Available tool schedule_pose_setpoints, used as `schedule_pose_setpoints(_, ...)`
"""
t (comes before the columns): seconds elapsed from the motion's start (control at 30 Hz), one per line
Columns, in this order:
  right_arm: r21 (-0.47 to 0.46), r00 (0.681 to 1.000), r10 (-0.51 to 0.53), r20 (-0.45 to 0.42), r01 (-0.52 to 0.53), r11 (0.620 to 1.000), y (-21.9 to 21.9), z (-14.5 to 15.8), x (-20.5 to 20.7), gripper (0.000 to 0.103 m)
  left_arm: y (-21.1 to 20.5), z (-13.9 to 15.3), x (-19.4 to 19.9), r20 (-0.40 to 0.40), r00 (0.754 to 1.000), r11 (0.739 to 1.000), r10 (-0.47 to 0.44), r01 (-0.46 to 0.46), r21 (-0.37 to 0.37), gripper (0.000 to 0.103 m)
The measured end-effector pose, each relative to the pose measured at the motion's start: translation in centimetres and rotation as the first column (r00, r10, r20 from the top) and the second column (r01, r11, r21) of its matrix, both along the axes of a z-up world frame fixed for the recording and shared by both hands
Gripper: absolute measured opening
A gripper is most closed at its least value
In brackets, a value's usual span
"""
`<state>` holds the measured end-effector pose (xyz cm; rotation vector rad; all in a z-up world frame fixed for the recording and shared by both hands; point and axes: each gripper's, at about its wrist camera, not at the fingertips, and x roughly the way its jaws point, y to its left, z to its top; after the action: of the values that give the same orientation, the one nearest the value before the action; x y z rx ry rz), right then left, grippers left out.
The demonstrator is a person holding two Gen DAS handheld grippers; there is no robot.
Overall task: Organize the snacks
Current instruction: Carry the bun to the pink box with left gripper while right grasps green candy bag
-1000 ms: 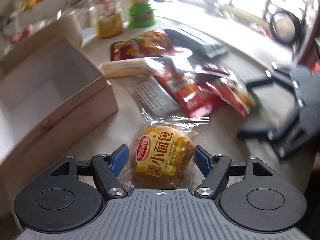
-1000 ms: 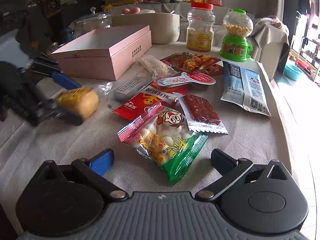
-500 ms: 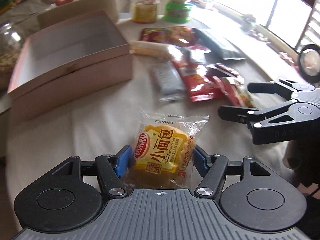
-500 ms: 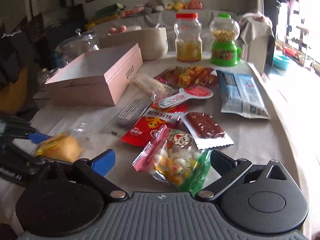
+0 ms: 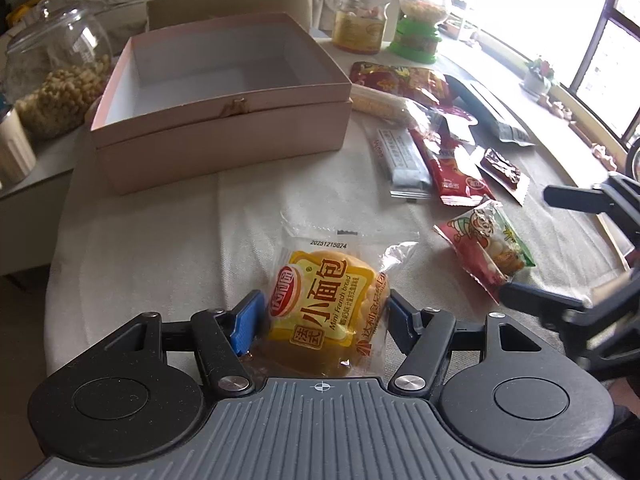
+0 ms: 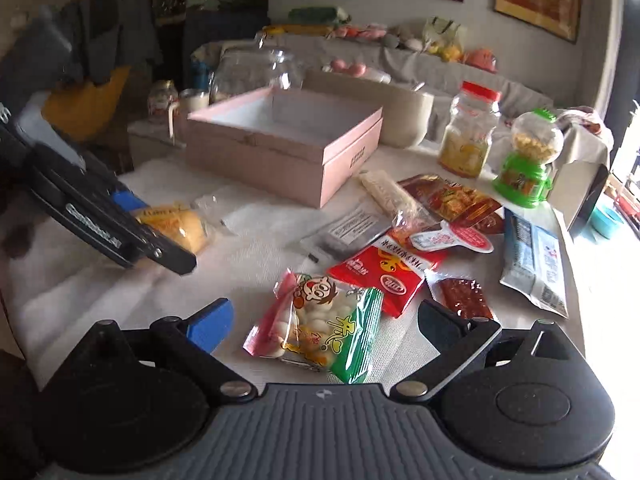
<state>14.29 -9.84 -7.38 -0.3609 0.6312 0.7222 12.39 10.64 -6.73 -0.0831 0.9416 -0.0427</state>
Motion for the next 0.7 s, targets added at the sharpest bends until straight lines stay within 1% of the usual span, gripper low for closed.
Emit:
schedule_pose_setpoints(0.1, 0.036, 0.995, -0.035, -0.089, 0.038, 0.999, 0.3, -0.3, 1.4, 0.1, 0.0, -0.1, -0.1, 0.003, 1.0, 1.0, 0.008, -0.008, -0.021, 0.07)
schedule_pose_setpoints(0.17, 0.059, 0.991, -0.065, -0.114, 0.072, 0.996, 0.8, -0.9, 1.7, 0.1, 0.3, -0.2, -0.4, 0.01, 1.0, 0.999, 0.019, -0.019, -0.047, 0.07)
schedule_pose_setpoints(0.3, 0.028, 0.981, -0.125, -0.151, 0.131, 0.991, 1.8, -2.8, 2.4, 0.099, 0.9, -0.2, -1.0, 0.015, 0.999, 0.995, 0.04, -0.039, -0.095, 0.07)
schedule_pose_setpoints(0.33, 0.028, 0.983, -0.127, -0.132, 0.131, 0.991, 1.8, -2.8, 2.1, 0.093, 1.0, -0.2, -1.2, 0.012, 0.999, 0.994, 0.044, -0.042, -0.103, 0.07)
schedule_pose_setpoints(0.37, 0.02, 0.986, -0.113, -0.122, 0.116, 0.993, 1.8, -2.6, 1.8, 0.08, 1.0, -0.1, -1.4, 0.009, 0.999, 0.993, 0.044, -0.043, -0.108, 0.07)
schedule_pose_setpoints(0.43, 0.012, 0.99, -0.075, -0.117, 0.077, 0.997, 1.5, -2.0, 1.1, 0.064, 0.8, 0.1, -2.0, 0.004, 0.999, 0.993, 0.033, -0.032, -0.11, 0.07)
schedule_pose_setpoints(0.53, 0.024, 0.993, -0.021, -0.117, 0.024, 0.999, 0.5, -0.9, -0.2, 0.058, 0.3, 0.5, -3.2, 0.003, 1.0, 0.993, 0.014, -0.013, -0.118, 0.07)
schedule_pose_setpoints(0.6, 0.027, 0.993, 0.004, -0.115, -0.001, 1.0, -0.1, -0.1, -1.0, 0.056, 0.0, 0.8, -4.1, 0.006, 1.0, 0.992, 0.002, -0.001, -0.129, 0.07)
schedule_pose_setpoints(0.7, 0.068, 0.993, 0.037, -0.113, -0.029, 0.997, -1.0, 1.7, -2.0, 0.053, -0.2, 1.8, -5.5, 0.021, 1.0, 0.989, -0.006, 0.009, -0.144, 0.07)
